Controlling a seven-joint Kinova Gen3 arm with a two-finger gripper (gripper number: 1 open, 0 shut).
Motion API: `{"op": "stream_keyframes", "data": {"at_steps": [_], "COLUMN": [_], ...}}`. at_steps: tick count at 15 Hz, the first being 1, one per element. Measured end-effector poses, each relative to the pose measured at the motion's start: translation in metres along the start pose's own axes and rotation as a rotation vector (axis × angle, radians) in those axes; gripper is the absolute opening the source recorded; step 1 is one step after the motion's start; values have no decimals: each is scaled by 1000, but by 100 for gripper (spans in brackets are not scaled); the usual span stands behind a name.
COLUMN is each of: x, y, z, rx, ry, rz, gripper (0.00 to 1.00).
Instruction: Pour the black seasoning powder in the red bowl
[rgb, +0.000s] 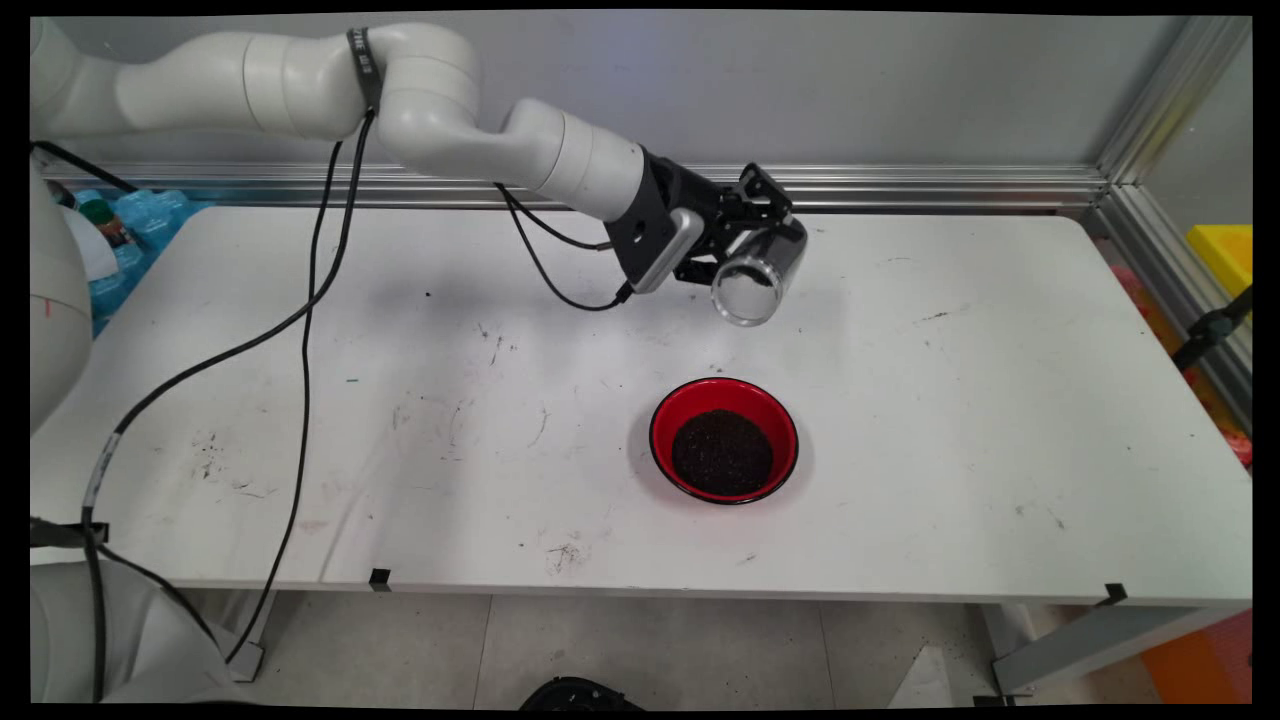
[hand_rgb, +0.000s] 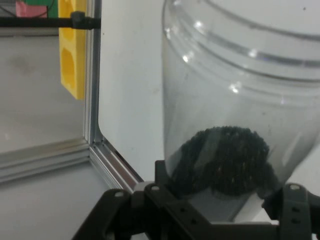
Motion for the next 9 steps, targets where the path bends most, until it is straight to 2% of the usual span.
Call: {"op": "stream_keyframes", "data": {"at_steps": [9], "x": [9], "y": [18], "z": [2], "rx": [10], "ry": [19], "rz": [117], "gripper": [0]}}
